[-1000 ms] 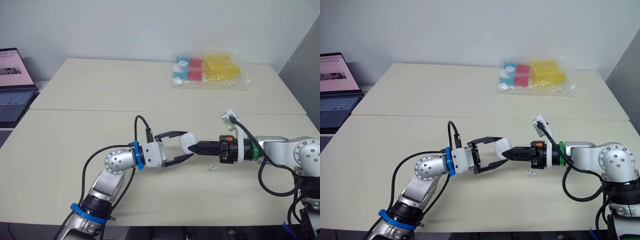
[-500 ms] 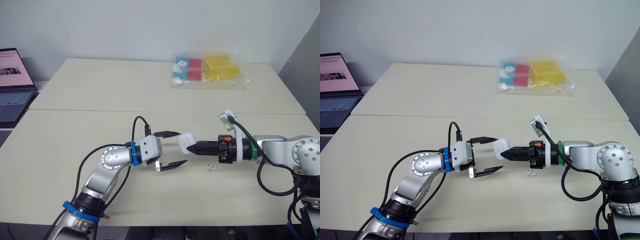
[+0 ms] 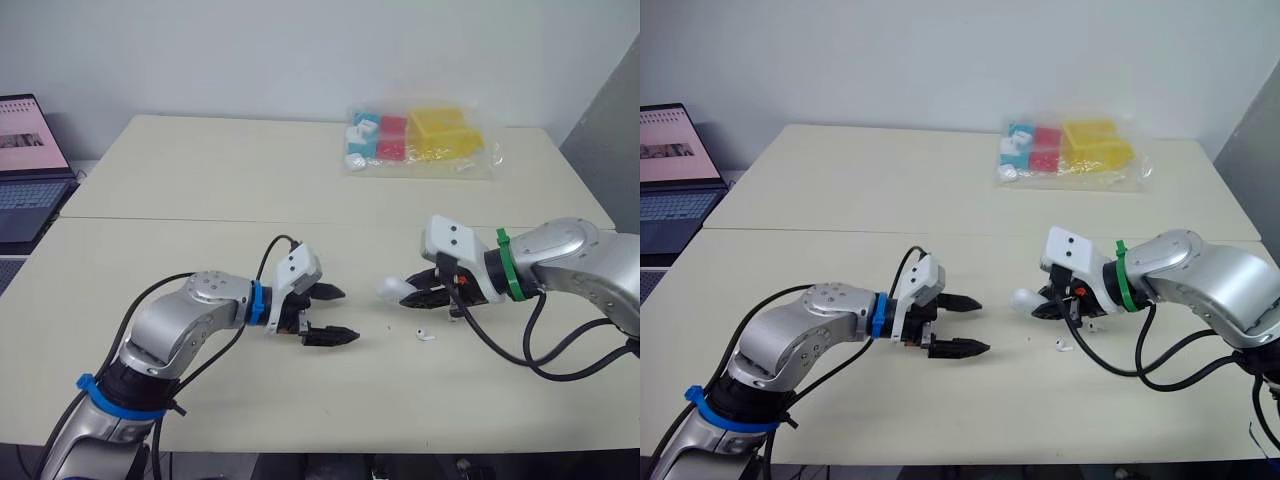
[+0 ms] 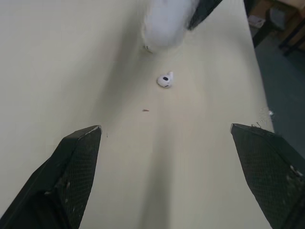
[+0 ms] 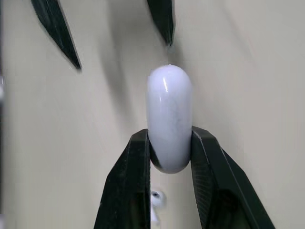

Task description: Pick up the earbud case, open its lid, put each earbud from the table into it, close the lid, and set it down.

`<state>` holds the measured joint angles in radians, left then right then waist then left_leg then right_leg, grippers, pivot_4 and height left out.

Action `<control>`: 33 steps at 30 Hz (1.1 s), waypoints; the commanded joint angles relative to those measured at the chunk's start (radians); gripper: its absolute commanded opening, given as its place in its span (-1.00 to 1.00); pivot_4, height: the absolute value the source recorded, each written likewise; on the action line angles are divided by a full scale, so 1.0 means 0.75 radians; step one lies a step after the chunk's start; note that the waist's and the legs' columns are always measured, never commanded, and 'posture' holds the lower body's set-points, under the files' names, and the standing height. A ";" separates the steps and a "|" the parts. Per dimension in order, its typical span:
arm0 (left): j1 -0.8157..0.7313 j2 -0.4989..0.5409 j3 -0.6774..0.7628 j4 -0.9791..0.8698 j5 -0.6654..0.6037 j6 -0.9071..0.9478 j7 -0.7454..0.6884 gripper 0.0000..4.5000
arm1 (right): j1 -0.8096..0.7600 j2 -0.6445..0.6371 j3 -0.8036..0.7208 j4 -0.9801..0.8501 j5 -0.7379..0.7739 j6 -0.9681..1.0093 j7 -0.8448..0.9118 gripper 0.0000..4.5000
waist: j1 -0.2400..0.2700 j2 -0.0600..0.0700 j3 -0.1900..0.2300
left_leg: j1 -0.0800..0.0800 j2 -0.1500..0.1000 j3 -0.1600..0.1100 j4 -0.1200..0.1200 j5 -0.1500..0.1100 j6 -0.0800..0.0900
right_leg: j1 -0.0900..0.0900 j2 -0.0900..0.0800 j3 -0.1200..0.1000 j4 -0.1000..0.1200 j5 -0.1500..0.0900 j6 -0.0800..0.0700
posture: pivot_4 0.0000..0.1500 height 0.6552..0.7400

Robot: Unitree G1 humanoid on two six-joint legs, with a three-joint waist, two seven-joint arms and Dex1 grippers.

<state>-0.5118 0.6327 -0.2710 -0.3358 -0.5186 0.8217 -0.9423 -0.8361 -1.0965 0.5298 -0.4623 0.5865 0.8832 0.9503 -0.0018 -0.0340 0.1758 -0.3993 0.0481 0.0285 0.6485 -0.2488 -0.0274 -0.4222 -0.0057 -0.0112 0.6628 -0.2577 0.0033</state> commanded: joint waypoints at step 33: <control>-0.091 -0.142 -0.078 0.015 0.160 -0.183 -0.044 0.74 | 0.010 0.209 -0.130 0.012 -0.242 0.027 0.325 -0.67 | -0.001 0.000 0.000 | 0.000 0.000 -0.001 0.005 0.000 0.000 | 0.000 0.000 0.001 0.005 0.004 -0.007 | 1.00 0.95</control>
<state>-0.5625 0.5338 -0.3568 -0.3037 -0.3836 0.6901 -0.9719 -0.8291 -0.9362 0.4692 -0.4260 0.4063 0.9073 1.1883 -0.0027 -0.0341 0.1758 -0.3992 0.0482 0.0278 0.6527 -0.2487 -0.0273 -0.4219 -0.0056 -0.0107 0.6669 -0.2551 -0.0021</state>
